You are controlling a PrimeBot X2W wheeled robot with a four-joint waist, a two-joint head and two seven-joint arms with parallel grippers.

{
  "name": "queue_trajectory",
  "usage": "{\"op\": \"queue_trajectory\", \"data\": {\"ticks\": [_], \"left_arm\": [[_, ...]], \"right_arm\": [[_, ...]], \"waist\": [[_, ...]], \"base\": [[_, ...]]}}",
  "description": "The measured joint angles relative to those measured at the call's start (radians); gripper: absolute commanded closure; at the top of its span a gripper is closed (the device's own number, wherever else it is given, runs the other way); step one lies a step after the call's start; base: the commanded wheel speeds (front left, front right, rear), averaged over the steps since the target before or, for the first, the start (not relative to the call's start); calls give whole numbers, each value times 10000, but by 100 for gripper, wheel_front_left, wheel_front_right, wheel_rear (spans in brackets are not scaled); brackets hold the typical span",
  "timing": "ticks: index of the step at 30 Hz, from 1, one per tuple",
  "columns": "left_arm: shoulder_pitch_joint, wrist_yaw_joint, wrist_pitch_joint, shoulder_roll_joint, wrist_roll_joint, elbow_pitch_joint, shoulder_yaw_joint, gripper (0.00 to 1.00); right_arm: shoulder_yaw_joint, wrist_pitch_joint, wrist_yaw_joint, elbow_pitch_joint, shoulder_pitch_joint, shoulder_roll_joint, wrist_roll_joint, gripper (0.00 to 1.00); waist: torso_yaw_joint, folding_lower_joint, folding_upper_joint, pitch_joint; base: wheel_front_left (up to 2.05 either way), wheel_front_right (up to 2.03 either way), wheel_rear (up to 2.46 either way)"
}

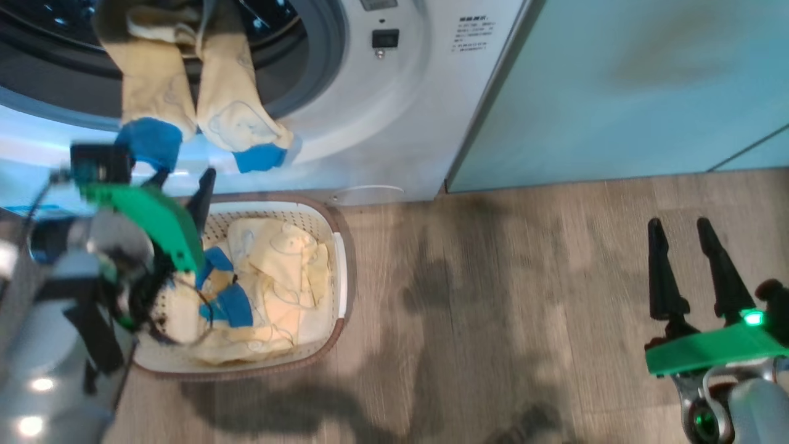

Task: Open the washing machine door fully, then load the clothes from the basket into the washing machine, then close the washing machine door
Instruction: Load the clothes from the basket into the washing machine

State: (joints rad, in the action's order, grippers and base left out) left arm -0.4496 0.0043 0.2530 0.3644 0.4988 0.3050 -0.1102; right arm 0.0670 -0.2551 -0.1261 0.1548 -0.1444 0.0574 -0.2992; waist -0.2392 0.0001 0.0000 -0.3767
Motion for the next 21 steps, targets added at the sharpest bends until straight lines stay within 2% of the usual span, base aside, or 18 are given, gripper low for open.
{"op": "queue_trajectory", "data": {"ticks": [4,9,14,21], "left_arm": [[-1077,224,1446,380,-42,-148,-117,0],[-2456,355,2583,802,-165,-293,-236,0],[-3266,238,3195,1126,-324,69,-510,0],[-4079,148,3448,1258,-443,882,-644,0]], "right_arm": [[50,0,-2,-63,-367,-12,-4,0],[109,0,-2,-105,-752,-21,-79,0],[297,0,-2,-96,-994,-52,-90,0],[393,0,0,-90,-1304,-81,-176,0]], "waist": [[-97,1,0,-390],[-241,1,0,-963],[-423,2,0,-1477],[-740,1,0,-1925]], "base": [[0,0,0],[0,0,0],[0,0,0],[0,0,0]]}}
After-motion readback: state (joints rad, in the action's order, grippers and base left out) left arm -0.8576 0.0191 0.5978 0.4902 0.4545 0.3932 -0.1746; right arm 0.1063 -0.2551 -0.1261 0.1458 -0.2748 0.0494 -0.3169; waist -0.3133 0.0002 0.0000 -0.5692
